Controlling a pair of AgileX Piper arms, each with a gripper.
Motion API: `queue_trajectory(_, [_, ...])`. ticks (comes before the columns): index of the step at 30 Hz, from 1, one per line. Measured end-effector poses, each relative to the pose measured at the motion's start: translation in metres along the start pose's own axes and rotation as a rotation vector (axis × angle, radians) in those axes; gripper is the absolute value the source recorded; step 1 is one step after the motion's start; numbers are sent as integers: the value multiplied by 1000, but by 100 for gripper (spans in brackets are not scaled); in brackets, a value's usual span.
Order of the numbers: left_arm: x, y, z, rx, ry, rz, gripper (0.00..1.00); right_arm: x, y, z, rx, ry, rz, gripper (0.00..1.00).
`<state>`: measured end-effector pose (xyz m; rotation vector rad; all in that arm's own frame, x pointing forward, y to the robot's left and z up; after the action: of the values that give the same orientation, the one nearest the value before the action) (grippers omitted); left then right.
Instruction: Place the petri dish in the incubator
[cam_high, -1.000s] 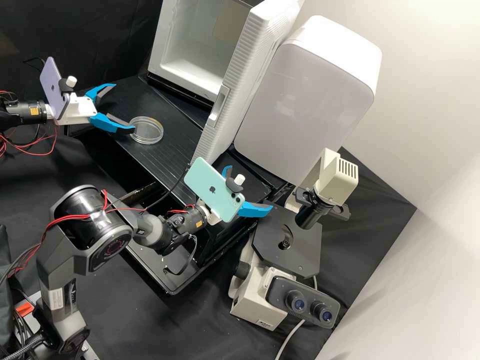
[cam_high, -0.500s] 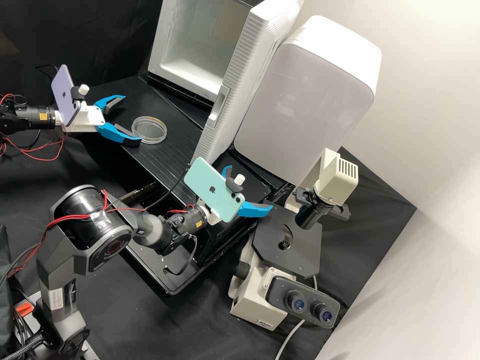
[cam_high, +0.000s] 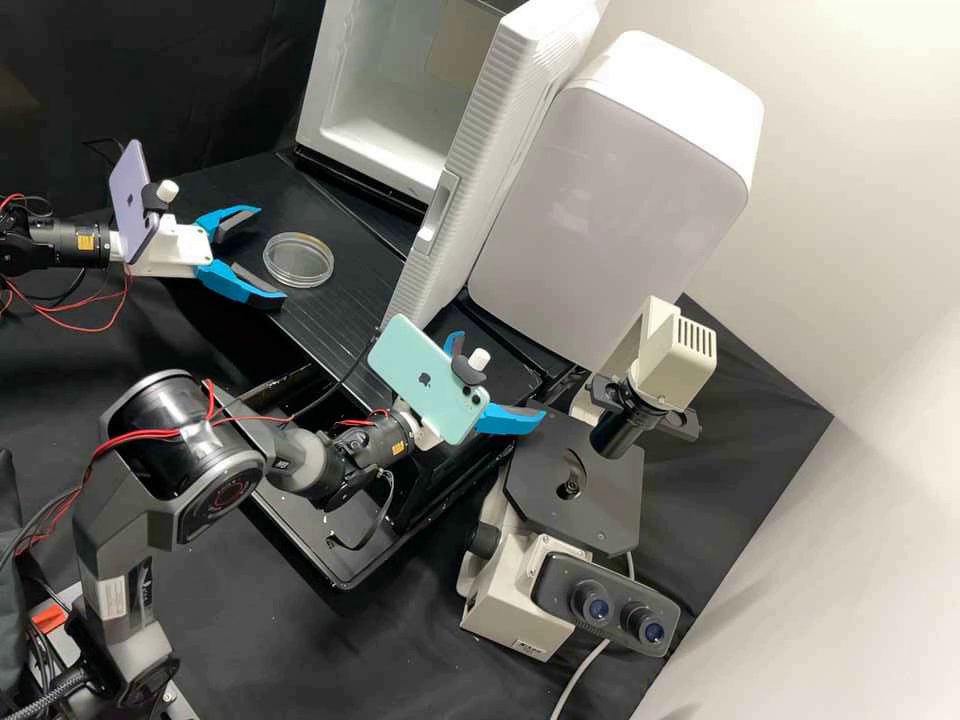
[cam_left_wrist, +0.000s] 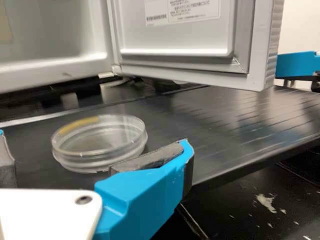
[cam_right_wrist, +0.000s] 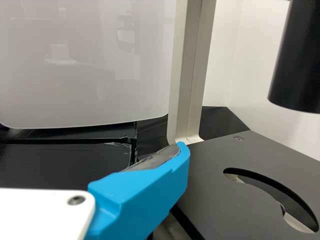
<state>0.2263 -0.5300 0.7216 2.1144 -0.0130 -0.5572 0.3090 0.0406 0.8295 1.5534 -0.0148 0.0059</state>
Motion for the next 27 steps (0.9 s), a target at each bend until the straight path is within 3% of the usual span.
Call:
queue_trajectory(3, [2,1,-3,-56,5,-8,100,0,0,0,0,0,0,100])
queue_trajectory(13, [13,8,-12,-130,-24,-25,100,0,0,0,0,0,0,100])
queue_trajectory(19, [22,10,-14,-146,-30,-25,100,0,0,0,0,0,0,100])
queue_trajectory(27, [36,12,-10,-130,-31,-42,100,0,0,0,0,0,0,100])
